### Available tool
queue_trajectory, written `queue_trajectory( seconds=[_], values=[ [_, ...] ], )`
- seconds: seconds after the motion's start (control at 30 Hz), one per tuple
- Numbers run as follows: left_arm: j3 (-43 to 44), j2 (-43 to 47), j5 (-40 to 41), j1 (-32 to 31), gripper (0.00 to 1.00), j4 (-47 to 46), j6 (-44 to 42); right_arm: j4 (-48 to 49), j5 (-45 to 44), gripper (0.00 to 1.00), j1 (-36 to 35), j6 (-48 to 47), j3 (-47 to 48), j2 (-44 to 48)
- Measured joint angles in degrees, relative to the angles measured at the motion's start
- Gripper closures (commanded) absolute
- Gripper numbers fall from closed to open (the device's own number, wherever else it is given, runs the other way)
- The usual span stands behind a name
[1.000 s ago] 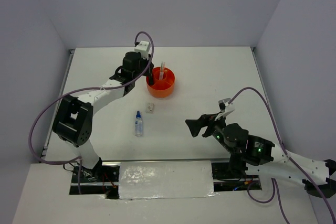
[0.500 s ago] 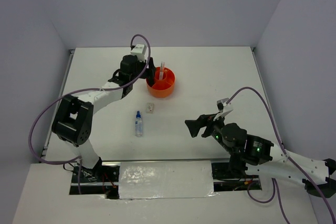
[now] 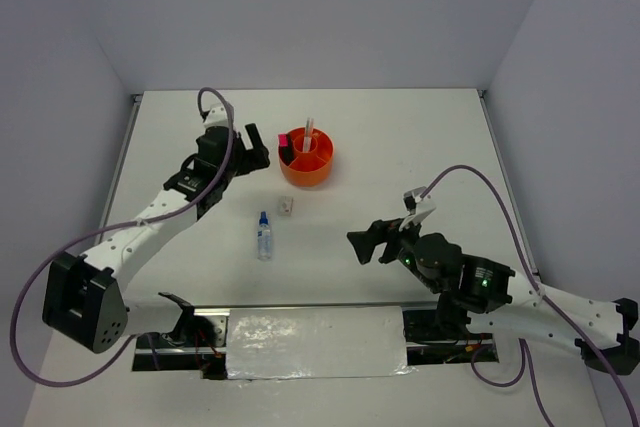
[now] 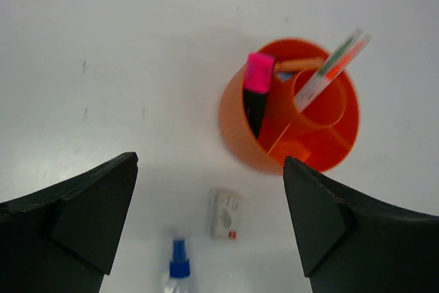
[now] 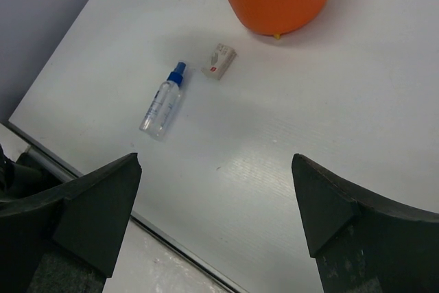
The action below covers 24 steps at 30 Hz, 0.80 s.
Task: Sort the stationery into containers
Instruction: Pick up the stationery from the center of the board.
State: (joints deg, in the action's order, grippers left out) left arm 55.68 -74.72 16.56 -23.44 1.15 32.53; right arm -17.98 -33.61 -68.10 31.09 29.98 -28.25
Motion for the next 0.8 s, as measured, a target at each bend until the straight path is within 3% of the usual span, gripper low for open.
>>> queue_trajectory(
  seconds=[0.13,0.3,0.6,0.8],
  values=[
    [-1.7,2.0,2.7,-2.2,0.01,10.4,3.7,0.5,0.9,0.02,0.0,0.4,0.0,-2.1],
    [-4.5,1.2,5.1,-9.3,0.01,20.4,7.1,0.4,1.5,0.02,0.0,1.4,0.0,-5.7],
    [-9.1,0.5,4.4,-15.6,0.01,27.1,13.2,0.3,3.1,0.02,0.0,2.6,0.5,-9.4],
    [-11.1,-3.8,4.2,-16.9,0.08,26.5,16.1,0.4,3.9,0.02,0.0,3.0,0.7,-9.5]
  ],
)
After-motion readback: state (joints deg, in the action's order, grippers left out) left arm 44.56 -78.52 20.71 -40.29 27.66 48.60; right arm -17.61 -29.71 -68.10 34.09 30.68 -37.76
